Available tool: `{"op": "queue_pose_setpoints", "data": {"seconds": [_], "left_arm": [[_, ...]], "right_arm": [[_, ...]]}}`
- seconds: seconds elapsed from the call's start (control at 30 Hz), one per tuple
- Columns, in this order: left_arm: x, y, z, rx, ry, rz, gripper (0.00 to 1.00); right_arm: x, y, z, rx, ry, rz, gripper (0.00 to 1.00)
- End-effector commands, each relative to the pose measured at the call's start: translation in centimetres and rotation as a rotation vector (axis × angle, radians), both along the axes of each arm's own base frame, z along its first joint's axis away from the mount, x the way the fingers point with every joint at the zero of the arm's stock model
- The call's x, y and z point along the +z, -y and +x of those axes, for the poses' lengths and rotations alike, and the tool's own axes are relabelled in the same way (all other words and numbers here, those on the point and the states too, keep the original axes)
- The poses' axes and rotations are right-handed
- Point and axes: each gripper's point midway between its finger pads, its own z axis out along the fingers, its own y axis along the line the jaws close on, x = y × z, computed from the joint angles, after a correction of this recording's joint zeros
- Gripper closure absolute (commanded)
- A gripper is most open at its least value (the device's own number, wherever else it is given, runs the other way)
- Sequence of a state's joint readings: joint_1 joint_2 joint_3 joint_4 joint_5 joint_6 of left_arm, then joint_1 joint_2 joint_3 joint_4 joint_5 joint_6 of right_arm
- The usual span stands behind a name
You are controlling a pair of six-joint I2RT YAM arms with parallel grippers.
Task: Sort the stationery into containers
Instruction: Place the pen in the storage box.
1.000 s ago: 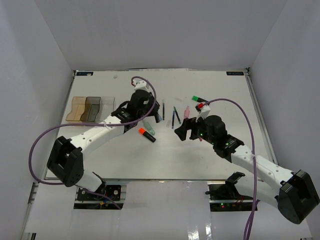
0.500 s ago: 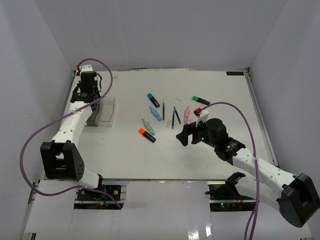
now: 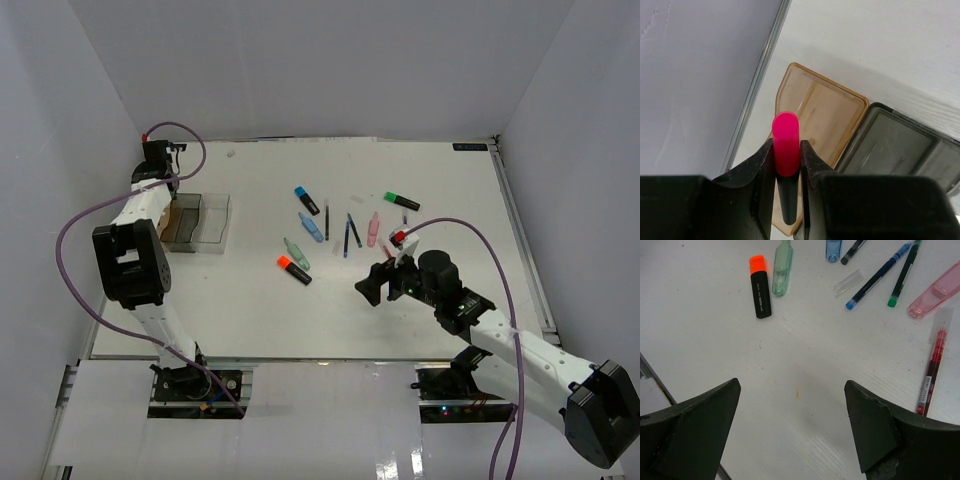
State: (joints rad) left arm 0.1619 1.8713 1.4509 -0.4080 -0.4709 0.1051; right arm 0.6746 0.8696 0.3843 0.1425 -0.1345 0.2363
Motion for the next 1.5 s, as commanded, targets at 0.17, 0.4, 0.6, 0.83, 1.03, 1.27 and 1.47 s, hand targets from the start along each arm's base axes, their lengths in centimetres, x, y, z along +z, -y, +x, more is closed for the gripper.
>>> {"op": "queue_pose_setpoints", "data": {"seconds": [0.17,0.4,0.6,0.83,1.03,1.27,1.47], "left_arm": [[0.2,-2.0,0.9,-0.013,0.006,0.075,0.72],[-1.5,-1.7,-0.7,-0.037,-0.029,0.069,0.57],[-0.6,-1.6,-0.8,-0.011,0.007,0.046,0.45],[5.4,0.5,-1.2,0.063,0.205,-0.119,0.26],[8.3,9.5,-4.8,0.055,0.303,-0.515,0.13],[5.8,27.3,-12.9,0.031,0.288,-0.891,0.11],[0.1,32.4,-17.2,0.094,0.174,-0.9,0.14]], "right_arm": [[1.7,-0.1,0.5,-0.003,0.089,0.035,0.09],[1.5,0.0,0.4,-0.002,0.084,0.032,0.09],[1.6,0.1,0.5,-0.006,0.088,0.027,0.09],[1.6,0.1,0.6,-0.006,0.084,0.009,0.1],[1.6,0.7,1.0,-0.037,0.078,-0.023,0.1],[2.0,1.3,1.2,-0.07,0.07,-0.044,0.1],[2.1,1.6,0.9,-0.081,0.061,-0.042,0.1]]}}
